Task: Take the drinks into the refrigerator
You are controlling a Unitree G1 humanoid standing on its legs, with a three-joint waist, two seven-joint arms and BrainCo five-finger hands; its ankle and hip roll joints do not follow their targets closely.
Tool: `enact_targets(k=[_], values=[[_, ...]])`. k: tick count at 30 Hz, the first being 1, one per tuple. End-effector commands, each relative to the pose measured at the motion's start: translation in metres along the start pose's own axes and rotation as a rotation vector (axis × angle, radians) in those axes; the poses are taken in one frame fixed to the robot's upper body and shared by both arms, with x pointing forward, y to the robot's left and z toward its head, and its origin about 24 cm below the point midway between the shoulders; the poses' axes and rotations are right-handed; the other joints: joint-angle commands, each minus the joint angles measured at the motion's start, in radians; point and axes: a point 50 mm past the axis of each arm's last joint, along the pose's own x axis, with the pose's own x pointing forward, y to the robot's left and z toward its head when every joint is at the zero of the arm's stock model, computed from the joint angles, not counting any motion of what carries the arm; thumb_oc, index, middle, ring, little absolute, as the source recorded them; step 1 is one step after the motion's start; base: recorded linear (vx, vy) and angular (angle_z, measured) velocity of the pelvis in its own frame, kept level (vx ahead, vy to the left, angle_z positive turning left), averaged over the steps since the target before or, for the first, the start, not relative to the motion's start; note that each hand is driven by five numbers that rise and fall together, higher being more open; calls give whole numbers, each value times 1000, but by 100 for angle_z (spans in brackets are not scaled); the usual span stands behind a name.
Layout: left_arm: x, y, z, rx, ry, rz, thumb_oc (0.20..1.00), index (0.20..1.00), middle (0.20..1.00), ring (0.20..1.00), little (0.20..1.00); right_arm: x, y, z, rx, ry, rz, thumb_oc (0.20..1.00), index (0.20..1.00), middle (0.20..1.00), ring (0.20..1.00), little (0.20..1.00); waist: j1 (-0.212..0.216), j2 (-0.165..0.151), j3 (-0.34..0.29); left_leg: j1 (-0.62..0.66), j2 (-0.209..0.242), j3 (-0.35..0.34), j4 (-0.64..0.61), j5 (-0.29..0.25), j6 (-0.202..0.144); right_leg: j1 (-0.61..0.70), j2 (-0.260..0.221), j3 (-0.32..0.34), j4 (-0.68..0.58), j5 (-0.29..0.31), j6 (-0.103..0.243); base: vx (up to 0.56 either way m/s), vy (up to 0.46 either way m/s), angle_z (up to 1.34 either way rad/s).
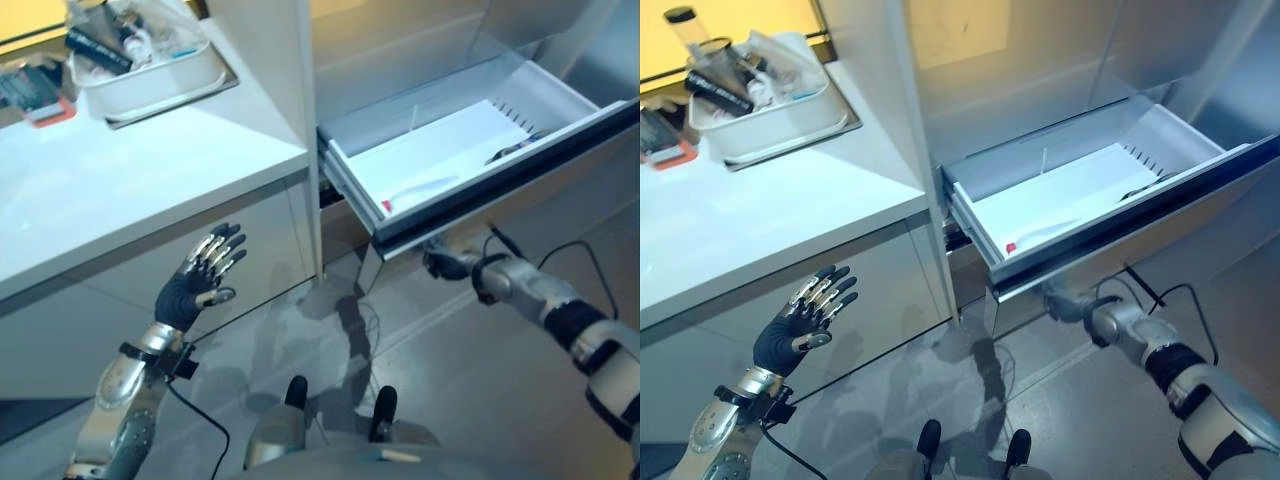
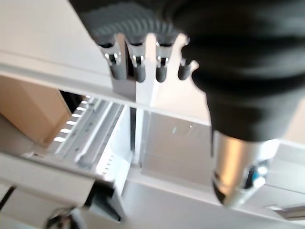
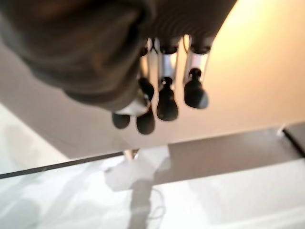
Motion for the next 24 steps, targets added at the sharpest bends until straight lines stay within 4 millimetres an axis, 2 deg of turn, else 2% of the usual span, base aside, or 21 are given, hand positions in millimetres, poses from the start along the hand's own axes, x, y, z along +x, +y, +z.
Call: enact_targets(k=[1, 2, 3, 4, 5, 9, 14, 18, 19, 20, 21, 22, 23, 24], values=[[14, -10, 32, 37, -138, -110, 1000, 1000, 1000, 1000, 1000, -1, -159, 33, -4, -135, -573, 200, 200, 200, 200, 200, 74, -25, -22, -25, -111, -4, 56, -69, 91, -49, -33, -10, 193, -155, 21, -3, -3, 21], [14, -10, 32, 37, -139, -109, 1000, 1000, 1000, 1000, 1000, -1, -159, 34, -5, -136, -573, 200, 200, 200, 200, 200, 73, -24, -21, -26, -112, -4, 56, -69, 91, -49, -33, -11, 193, -155, 21, -2, -1, 26], [15, -10, 33, 38, -145, -106, 1000, 1000, 1000, 1000, 1000, -2, -168, 40, -20, -155, -594, 200, 200, 200, 200, 200, 77, -24, -20, -28, -114, -9, 58, -68, 92, -50, -35, -16, 192, -153, 22, 5, 11, 24], [16, -9, 33, 33, -151, -102, 1000, 1000, 1000, 1000, 1000, -5, -186, 50, -33, -191, -648, 200, 200, 200, 200, 200, 90, -23, -21, -33, -117, -13, 58, -66, 94, -49, -38, -23, 189, -151, 23, 5, 11, 27], [16, -9, 33, 33, -153, -101, 1000, 1000, 1000, 1000, 1000, -5, -186, 51, -34, -192, -649, 200, 200, 200, 200, 200, 89, -22, -20, -33, -117, -13, 58, -66, 94, -49, -38, -24, 189, -151, 23, 6, 16, 19], [16, -7, 36, 25, -184, -79, 1000, 1000, 1000, 1000, 1000, -16, -216, 73, -79, -274, -741, 200, 200, 200, 200, 200, 110, -25, -23, -41, -121, -14, 59, -66, 97, -48, -41, -22, 169, -140, 26, 19, 22, 8], [18, -7, 38, 8, -217, -70, 1000, 1000, 1000, 1000, 1000, -22, -225, 79, -95, -302, -781, 200, 200, 200, 200, 200, 118, -30, -25, -46, -125, -10, 56, -65, 101, -47, -43, -14, 155, -131, 29, -5, 29, 10], [20, -5, 38, 23, -226, -53, 1000, 1000, 1000, 1000, 1000, -20, -216, 85, -81, -333, -753, 200, 200, 200, 200, 200, 115, -34, -24, -47, -128, 2, 56, -67, 105, -52, -46, -2, 152, -124, 30, -20, 36, -6], [21, -5, 39, 27, -241, -41, 1000, 1000, 1000, 1000, 1000, -13, -199, 81, -2, -332, -725, 200, 200, 200, 200, 200, 109, -32, -24, -46, -130, 6, 56, -70, 107, -51, -48, -1, 153, -123, 31, 0, 0, 0], [20, -5, 39, 29, -238, -41, 1000, 1000, 1000, 1000, 1000, -13, -198, 80, 1, -332, -725, 200, 200, 200, 200, 200, 111, -34, -25, -45, -130, 6, 56, -70, 107, -51, -48, 0, 153, -123, 31, 0, 0, 0], [20, -4, 37, 24, -236, -31, 1000, 1000, 1000, 1000, 1000, -10, -188, 78, 51, -330, -709, 200, 200, 200, 200, 200, 105, -32, -24, -45, -130, 8, 57, -71, 109, -50, -48, 1, 154, -123, 31, -9, 34, -2], [20, -4, 37, 35, -244, -16, 1000, 1000, 1000, 1000, 1000, -4, -156, 72, 162, -328, -660, 200, 200, 200, 200, 200, 92, -27, -22, -42, -129, 14, 58, -71, 110, -47, -49, 3, 155, -123, 32, -9, 33, -2], [20, -4, 36, 36, -241, -18, 1000, 1000, 1000, 1000, 1000, -4, -155, 72, 165, -327, -659, 200, 200, 200, 200, 200, 94, -29, -24, -41, -129, 13, 57, -71, 110, -46, -49, 3, 154, -123, 33, -7, 35, 2], [19, -3, 36, 40, -240, -9, 1000, 1000, 1000, 1000, 1000, -3, -140, 69, 223, -328, -638, 200, 200, 200, 200, 200, 87, -28, -25, -40, -129, 14, 57, -71, 110, -45, -48, 5, 154, -124, 33, 0, 0, 0]])
